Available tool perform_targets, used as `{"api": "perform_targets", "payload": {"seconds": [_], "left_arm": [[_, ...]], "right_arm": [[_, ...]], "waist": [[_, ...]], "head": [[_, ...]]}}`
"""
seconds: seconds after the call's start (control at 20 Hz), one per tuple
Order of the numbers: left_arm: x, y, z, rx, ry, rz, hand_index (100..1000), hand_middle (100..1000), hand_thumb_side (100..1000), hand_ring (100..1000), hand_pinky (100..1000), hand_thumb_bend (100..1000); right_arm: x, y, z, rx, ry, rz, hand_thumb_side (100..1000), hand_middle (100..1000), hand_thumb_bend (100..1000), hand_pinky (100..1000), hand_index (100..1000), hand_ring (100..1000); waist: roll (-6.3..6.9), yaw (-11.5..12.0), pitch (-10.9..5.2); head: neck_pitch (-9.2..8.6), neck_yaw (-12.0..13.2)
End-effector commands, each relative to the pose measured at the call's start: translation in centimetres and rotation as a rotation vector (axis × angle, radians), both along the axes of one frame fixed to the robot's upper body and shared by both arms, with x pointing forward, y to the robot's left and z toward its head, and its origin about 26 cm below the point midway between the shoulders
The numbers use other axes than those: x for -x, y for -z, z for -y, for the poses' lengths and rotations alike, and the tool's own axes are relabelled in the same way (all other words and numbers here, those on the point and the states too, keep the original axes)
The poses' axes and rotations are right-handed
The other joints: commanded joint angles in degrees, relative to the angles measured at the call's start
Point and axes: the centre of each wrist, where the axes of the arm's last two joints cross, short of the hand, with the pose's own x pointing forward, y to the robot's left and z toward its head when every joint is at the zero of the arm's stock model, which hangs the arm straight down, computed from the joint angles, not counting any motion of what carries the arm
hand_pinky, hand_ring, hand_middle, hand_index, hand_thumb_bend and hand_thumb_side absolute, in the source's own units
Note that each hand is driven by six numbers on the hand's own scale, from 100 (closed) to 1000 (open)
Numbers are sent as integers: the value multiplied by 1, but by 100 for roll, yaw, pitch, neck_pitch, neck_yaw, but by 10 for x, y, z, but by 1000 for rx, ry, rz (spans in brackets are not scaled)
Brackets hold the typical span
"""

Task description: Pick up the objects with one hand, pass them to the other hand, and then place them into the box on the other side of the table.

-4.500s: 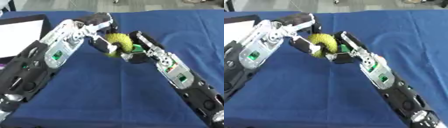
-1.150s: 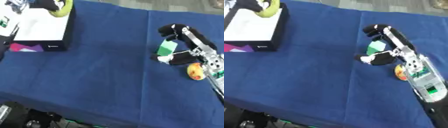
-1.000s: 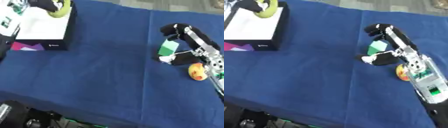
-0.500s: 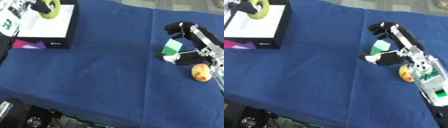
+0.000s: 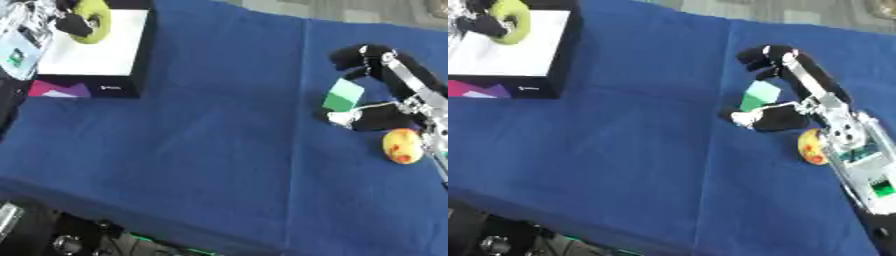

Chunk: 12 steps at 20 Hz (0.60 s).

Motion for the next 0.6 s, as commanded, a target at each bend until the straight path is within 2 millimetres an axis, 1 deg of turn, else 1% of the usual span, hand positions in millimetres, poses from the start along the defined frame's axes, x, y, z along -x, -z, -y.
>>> {"api": "perform_targets", "payload": {"seconds": [0.05,0.1,0.15,0.2,0.3,0.45,0.55,0.6], "left_arm": [[0,-11,-8,-8,-19,38,713,749,400,758,744,500],[0,-10,-9,-7,-18,38,737,775,445,778,762,541],[0,-9,-10,-7,-17,38,742,779,452,781,764,547],[0,-9,-10,-6,-15,39,778,798,487,793,774,582],[0,-8,-11,-3,-15,40,791,805,487,799,778,597],[1,-8,-13,3,-24,44,789,802,476,796,775,590],[1,-9,-14,6,-27,51,785,798,463,793,772,574],[1,-10,-14,8,-28,56,780,793,451,788,768,549]], "right_arm": [[2,-14,3,0,-1,44,100,732,640,739,774,776],[2,-14,3,-1,-2,44,100,732,640,739,774,776],[2,-14,3,-1,-2,45,100,732,640,739,774,776],[2,-14,3,-2,-3,44,100,732,639,739,774,775],[2,-14,3,-3,-4,44,100,732,639,739,774,775],[3,-15,3,-4,-5,45,100,731,638,740,775,776],[3,-15,3,-5,-4,46,100,731,638,740,776,775],[3,-15,3,-5,-4,46,100,731,638,740,776,775]], "waist": [[24,-5,-82],[23,-5,-82],[24,-5,-84],[25,-3,-86],[27,2,-92],[28,7,-105],[32,11,-114],[33,13,-118]], "head": [[-19,20],[-16,20],[-14,21],[-14,21],[-17,21],[-12,17],[-7,12],[-1,7]]}}
